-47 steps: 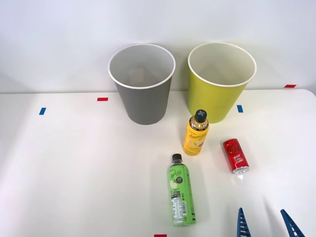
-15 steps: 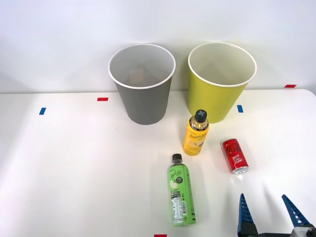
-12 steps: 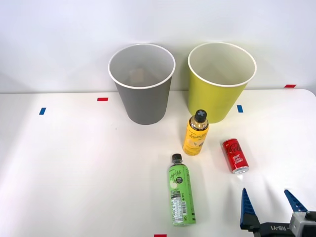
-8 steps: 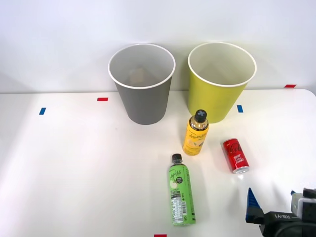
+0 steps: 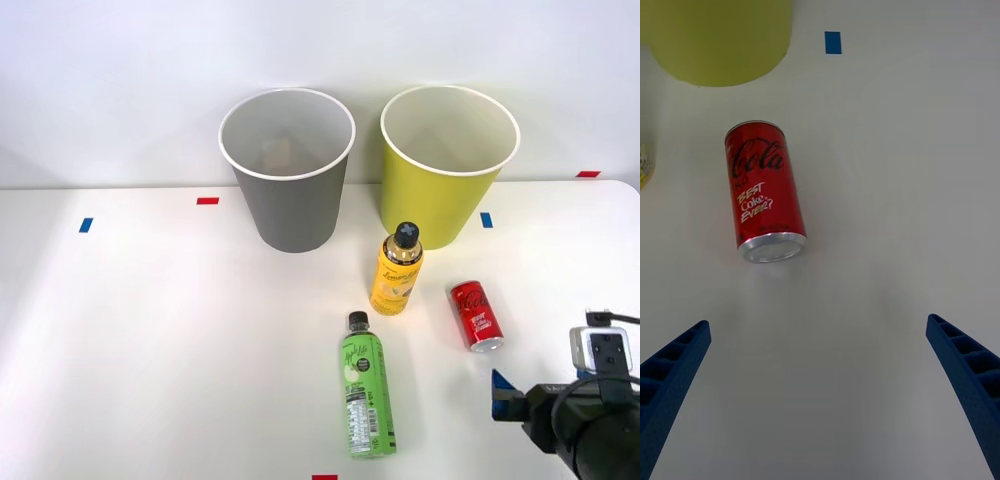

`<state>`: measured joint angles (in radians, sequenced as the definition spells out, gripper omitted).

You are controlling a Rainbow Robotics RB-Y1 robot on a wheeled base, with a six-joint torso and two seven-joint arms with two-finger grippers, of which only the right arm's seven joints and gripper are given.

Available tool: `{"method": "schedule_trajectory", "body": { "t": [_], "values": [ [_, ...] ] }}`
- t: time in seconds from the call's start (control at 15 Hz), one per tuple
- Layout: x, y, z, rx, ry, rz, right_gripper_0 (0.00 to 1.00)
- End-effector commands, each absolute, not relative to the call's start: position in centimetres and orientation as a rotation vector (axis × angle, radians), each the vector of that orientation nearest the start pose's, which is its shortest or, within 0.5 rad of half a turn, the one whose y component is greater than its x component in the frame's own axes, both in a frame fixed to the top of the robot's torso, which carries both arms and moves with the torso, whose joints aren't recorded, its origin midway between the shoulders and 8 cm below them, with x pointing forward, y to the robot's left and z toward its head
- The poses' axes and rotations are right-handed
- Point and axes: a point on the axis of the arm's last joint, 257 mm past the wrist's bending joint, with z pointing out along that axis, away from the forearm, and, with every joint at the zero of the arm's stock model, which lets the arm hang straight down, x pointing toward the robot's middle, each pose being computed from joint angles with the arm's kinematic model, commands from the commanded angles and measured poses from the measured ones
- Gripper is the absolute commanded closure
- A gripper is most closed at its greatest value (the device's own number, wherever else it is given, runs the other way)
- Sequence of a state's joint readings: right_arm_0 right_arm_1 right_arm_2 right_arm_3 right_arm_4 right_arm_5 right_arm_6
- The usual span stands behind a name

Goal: Put cans in the gray bin, plastic bottles in the light green bin

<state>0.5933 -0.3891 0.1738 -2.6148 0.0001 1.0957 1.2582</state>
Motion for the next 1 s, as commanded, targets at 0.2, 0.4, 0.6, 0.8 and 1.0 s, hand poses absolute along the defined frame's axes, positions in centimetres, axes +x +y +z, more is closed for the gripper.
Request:
{"method": "schedule_trajectory", "body": {
  "t": [0.2, 0.4, 0.6, 0.8, 1.0],
  "values": [
    [34.5, -24.6, -22.7, -0.09, 2.334, 0.042, 0.0],
    [38.4, -24.3, -23.2, -0.122, 2.341, 0.071, 0.0],
    [40.2, -24.7, -23.5, -0.133, 2.405, 0.029, 0.0],
    [41.2, -24.5, -23.9, -0.109, 2.474, 0.018, 0.0],
    [43.5, -24.1, -24.1, -0.088, 2.489, 0.032, 0.0]
  ]
}}
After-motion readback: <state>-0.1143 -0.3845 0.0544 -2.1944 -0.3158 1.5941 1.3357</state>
